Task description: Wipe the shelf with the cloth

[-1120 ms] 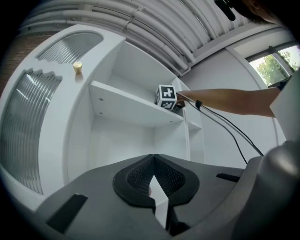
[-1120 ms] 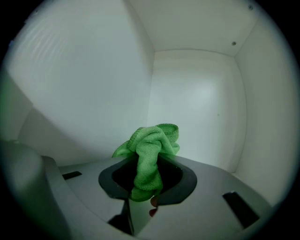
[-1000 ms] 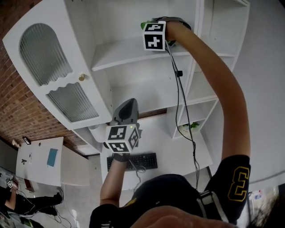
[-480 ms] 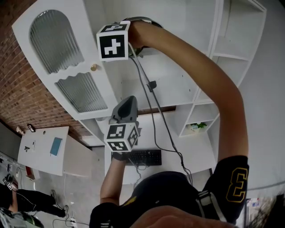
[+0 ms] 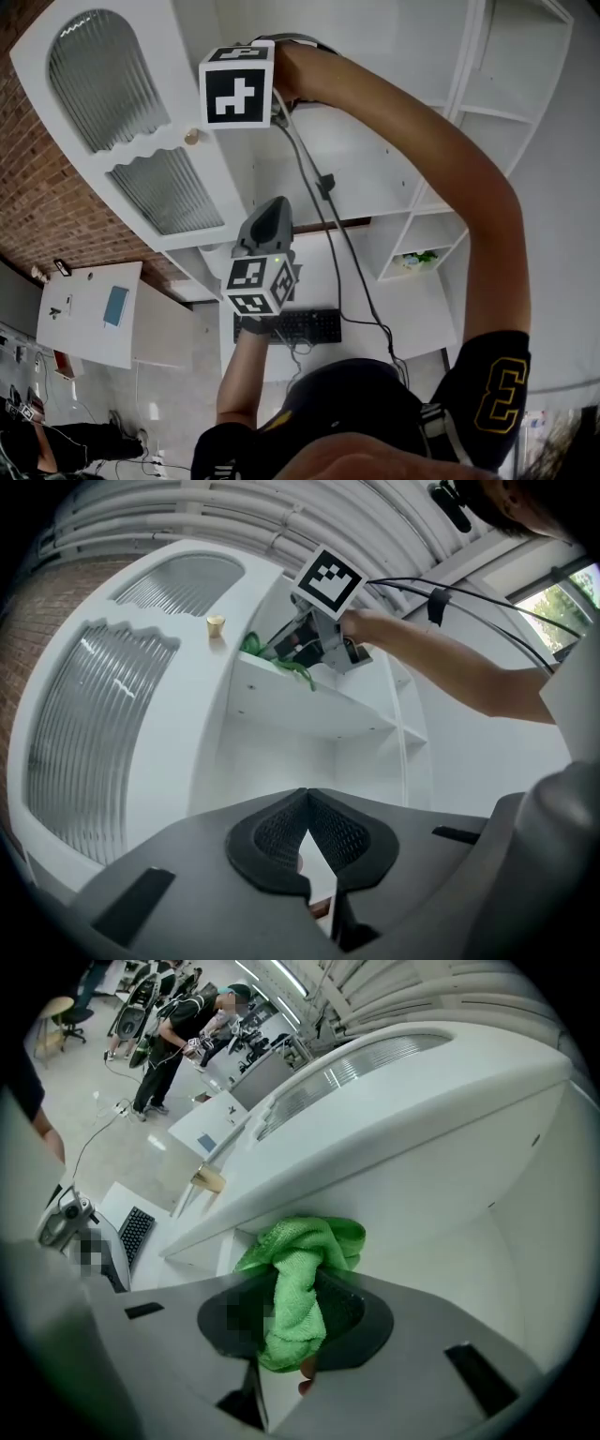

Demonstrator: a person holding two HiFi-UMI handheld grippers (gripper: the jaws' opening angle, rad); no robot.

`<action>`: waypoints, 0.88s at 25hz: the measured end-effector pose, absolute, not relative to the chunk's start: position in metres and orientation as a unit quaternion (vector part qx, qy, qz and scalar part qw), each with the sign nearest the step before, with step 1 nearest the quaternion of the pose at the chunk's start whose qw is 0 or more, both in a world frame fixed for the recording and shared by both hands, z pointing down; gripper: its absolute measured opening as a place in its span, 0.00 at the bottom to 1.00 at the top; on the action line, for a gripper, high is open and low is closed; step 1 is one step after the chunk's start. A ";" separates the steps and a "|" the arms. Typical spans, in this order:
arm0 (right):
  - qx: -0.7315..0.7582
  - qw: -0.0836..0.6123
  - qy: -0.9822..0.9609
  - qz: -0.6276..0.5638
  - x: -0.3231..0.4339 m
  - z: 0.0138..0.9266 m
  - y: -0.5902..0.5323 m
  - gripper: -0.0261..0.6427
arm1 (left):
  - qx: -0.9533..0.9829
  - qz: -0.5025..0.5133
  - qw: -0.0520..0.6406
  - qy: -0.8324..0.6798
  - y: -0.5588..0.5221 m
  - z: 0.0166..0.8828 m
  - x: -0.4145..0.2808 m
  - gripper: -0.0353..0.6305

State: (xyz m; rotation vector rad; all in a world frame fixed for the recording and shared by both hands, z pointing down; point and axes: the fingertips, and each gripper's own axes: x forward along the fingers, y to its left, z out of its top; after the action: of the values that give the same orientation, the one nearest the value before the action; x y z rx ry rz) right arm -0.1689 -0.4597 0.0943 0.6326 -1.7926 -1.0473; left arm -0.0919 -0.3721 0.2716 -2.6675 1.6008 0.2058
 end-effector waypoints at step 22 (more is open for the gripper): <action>0.347 0.474 -0.739 -0.330 -0.048 0.099 -0.487 0.16 | -0.882 0.060 -0.016 0.468 -0.382 0.301 -0.039 0.07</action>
State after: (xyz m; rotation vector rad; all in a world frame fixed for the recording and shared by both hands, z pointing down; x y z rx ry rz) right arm -0.0485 -0.4866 0.0989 0.8482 -1.8086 -0.8076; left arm -0.0392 -0.3823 0.3013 -2.7990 1.4852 0.1911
